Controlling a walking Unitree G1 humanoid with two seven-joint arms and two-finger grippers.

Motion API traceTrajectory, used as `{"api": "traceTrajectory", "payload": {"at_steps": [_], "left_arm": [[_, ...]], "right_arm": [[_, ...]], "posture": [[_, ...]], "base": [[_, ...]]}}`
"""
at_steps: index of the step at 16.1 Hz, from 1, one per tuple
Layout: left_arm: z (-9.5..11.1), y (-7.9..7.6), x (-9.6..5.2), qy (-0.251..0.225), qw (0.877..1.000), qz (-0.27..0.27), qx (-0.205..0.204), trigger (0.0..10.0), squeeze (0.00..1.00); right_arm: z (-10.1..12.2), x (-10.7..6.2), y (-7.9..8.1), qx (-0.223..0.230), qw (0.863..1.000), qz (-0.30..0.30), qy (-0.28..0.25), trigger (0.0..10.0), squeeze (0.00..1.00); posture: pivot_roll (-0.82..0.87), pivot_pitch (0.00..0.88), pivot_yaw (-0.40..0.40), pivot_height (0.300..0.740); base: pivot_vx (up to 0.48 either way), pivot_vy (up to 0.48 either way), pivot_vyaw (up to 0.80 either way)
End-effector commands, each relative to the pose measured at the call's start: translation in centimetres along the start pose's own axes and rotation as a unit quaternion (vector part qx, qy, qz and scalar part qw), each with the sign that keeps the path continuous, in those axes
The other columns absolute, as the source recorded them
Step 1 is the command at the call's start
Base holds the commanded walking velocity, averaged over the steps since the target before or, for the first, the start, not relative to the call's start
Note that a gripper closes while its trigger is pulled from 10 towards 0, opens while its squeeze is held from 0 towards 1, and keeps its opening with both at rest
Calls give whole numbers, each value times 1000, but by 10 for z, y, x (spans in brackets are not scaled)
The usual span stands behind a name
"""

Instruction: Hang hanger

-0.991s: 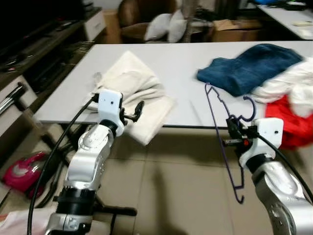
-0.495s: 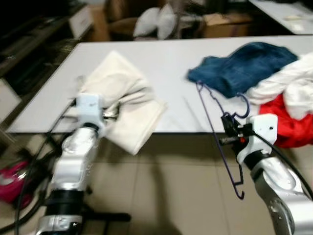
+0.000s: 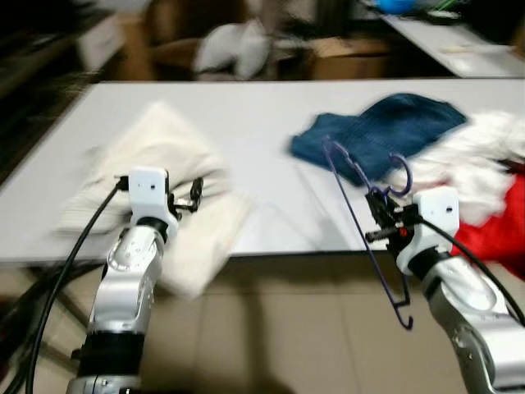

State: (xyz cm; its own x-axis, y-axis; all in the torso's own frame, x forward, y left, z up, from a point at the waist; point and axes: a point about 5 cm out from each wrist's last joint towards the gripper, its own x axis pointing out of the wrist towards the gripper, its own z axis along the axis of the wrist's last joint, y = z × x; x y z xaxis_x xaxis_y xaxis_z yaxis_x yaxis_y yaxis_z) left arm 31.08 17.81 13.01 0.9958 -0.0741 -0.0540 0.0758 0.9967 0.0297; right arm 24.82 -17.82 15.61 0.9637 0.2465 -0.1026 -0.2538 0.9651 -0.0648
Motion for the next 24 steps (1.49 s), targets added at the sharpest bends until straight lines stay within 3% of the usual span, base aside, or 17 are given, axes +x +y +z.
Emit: {"api": "traceTrajectory", "payload": {"at_steps": [1,5,6,10,12,13,14,15,18,20,21,22,23,24], "left_arm": [[6,-8,3,-12,1000,-9,0,10000,0],[13,2,3,-22,1000,4,16,10000,0],[18,5,4,-29,999,6,24,10000,0],[19,10,3,-21,999,14,31,10000,0],[13,22,5,1,997,58,46,10000,0],[10,36,10,16,994,96,53,10000,0],[8,48,11,32,989,127,74,10000,686],[8,64,14,51,983,151,96,10000,1000],[7,88,14,84,966,185,159,10000,1000],[-9,115,2,134,943,232,199,10000,1000],[-18,115,-2,157,942,222,198,10000,1000],[-40,104,-3,218,941,159,205,10000,0],[-66,89,-9,289,935,102,178,10000,0],[-78,79,-12,318,933,69,153,10000,0]], "right_arm": [[1,-2,-4,-8,1000,-1,-2,10000,0],[1,-3,3,-32,999,29,4,10000,0],[0,-4,8,-58,997,52,10,10000,0],[1,-5,9,-35,998,53,-9,10000,0],[1,-7,6,-26,998,50,-11,10000,0],[2,-8,5,-30,998,49,-13,10000,0],[1,-10,5,-30,998,47,-13,10000,0],[1,-12,5,-34,998,48,-14,10000,0],[2,-13,4,-36,998,44,-16,10000,0],[-6,-15,4,-34,999,39,-8,10000,0],[-5,-15,6,-38,998,40,-7,10000,0],[-6,-14,6,-27,999,39,-9,10000,0],[-8,-13,6,-36,999,37,-5,10000,0],[-7,-13,8,-40,998,38,-7,10000,0]], "posture": [[-81,0,16,740],[-86,0,23,740],[-84,0,28,740],[-78,0,29,740],[-85,0,35,740],[-87,0,37,740],[-91,0,47,740],[-100,0,58,740],[-110,0,69,740],[-103,0,81,740],[-94,0,83,740],[-90,0,86,740],[-102,0,94,740],[-99,0,92,740]], "base": [[322,0,0],[322,0,0],[319,0,800],[238,0,600],[0,0,0],[0,0,0],[0,0,0],[0,0,0],[0,0,0],[0,0,0],[0,0,0],[0,0,0],[0,0,0],[0,0,0]]}}
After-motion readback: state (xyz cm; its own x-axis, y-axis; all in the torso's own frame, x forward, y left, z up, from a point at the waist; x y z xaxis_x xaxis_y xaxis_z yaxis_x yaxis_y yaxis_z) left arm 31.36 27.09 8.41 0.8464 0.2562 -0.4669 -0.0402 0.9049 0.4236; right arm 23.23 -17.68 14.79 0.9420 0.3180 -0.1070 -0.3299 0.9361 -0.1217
